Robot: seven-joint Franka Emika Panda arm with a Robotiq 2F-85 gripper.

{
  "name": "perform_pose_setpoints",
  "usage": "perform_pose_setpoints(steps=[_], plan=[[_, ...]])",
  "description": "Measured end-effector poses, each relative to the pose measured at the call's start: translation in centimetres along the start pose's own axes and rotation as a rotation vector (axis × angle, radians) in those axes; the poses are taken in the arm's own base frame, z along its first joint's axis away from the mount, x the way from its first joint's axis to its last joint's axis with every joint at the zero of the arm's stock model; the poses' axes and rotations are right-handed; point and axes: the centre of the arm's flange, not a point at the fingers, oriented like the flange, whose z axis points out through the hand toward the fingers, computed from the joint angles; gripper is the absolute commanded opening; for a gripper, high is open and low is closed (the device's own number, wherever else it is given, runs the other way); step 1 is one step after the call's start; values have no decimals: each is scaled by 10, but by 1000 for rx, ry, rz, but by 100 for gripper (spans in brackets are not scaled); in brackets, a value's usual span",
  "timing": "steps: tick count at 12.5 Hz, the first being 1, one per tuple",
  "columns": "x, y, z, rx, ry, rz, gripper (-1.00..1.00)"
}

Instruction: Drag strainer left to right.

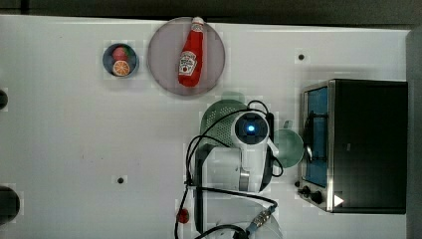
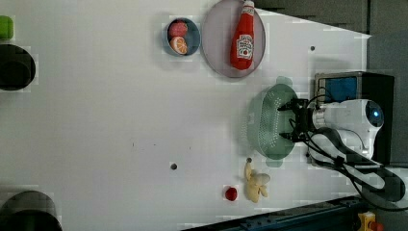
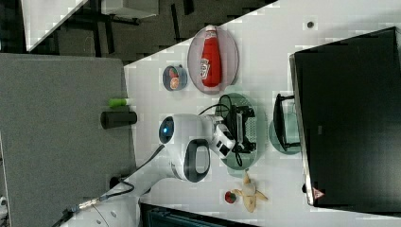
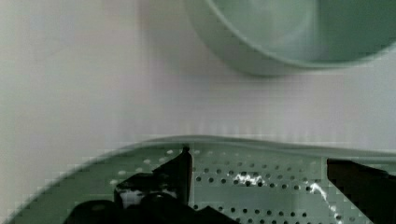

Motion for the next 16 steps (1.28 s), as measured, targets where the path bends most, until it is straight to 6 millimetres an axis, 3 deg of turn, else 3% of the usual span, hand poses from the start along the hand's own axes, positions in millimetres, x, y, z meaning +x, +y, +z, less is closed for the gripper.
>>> perform_pose_setpoints(steps=[3,5,7,9,11,12,14,16], plan=[[0,6,-19,-69,-16,-86,100],[-15,11,-62,-115,-36,-228,100],[-36,-1,-143,-50,-29,-416,100],[-43,-6,-248,38,-26,-535,100],[-32,6,-349,118,-17,-628,100],[-22,17,-388,136,-13,-667,100],[-5,44,-443,114,-17,-725,100],[7,58,-475,84,-25,-744,100]])
